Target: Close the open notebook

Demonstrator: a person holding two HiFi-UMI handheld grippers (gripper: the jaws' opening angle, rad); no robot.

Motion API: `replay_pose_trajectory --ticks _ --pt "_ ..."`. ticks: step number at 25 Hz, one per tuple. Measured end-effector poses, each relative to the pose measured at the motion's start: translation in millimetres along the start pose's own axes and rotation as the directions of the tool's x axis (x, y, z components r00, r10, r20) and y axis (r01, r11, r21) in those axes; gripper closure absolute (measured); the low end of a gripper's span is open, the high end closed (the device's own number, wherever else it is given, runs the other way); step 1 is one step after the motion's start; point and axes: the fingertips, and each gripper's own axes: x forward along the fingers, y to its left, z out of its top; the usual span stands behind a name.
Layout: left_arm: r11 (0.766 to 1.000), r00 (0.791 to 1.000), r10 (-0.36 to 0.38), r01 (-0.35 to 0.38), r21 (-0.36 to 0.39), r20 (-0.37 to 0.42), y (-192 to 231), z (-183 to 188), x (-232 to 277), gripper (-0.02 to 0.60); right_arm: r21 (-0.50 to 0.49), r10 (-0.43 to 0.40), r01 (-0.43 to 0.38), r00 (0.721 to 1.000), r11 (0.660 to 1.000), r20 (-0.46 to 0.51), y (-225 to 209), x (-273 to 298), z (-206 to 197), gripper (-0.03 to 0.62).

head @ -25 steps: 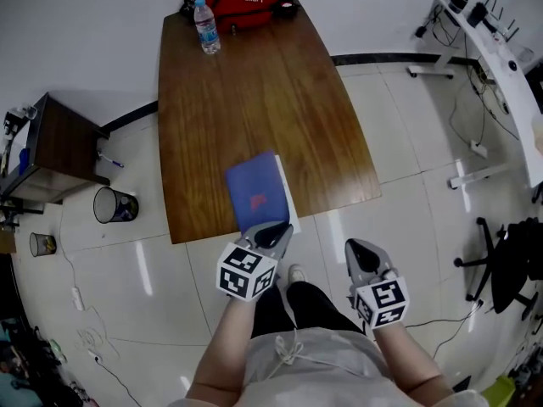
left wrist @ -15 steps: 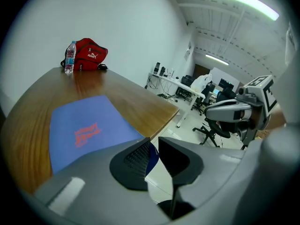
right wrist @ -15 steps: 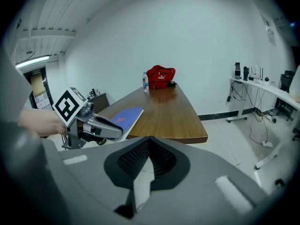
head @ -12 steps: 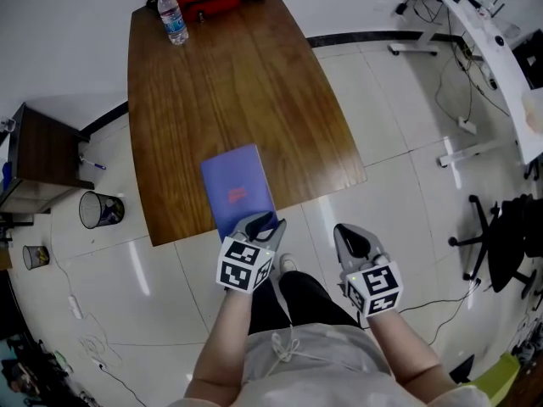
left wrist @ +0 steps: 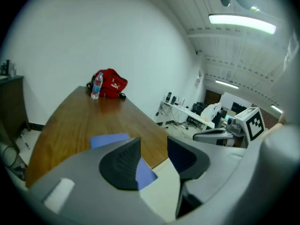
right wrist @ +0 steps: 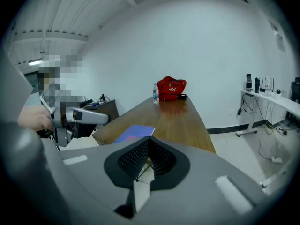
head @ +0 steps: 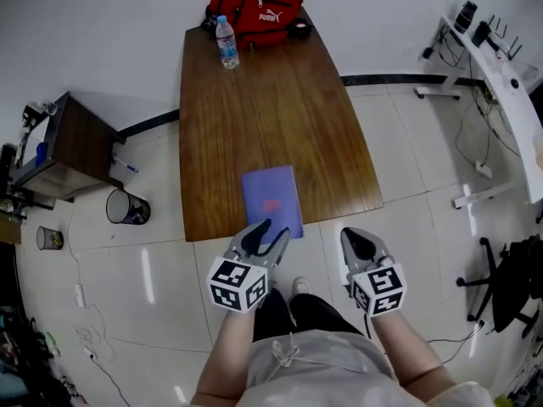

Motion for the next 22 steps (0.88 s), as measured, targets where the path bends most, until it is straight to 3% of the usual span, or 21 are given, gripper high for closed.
replay_pose_trajectory --ticks 2,5,8,14,22 --pt "0.999 0.997 0.035 -0.036 0.008 0.067 6.1 19.2 -28.0 0.409 -0.014 0.02 -0.02 1.0 1.0 0.022 11.7 4.9 14.2 0.587" --pt "0.996 0.987 0.085 -0.088 0.015 0.135 13.9 27.6 -68.9 0.513 -0.026 0.052 -0.051 0.998 0.998 0.041 33.4 10.8 27.4 0.587" --pt "0.99 0.971 0.143 -0.143 -0.017 0.192 20.2 23.0 -102.7 0.574 -0.048 0.074 -0.072 0.996 0.996 0.048 50.9 8.5 34.3 0.588" --pt "0.981 0.953 0.195 -0.187 -0.055 0.234 20.0 -7.4 -177.2 0.575 -0.088 0.1 -0.095 0.994 0.992 0.051 101.7 -14.6 24.4 0.588" --pt "0.982 0.929 0.19 -0.173 -0.081 0.319 -11.7 -55.8 -285.0 0.575 -0.118 0.116 -0.105 0.99 0.987 0.084 190.4 -81.7 -9.7 0.588"
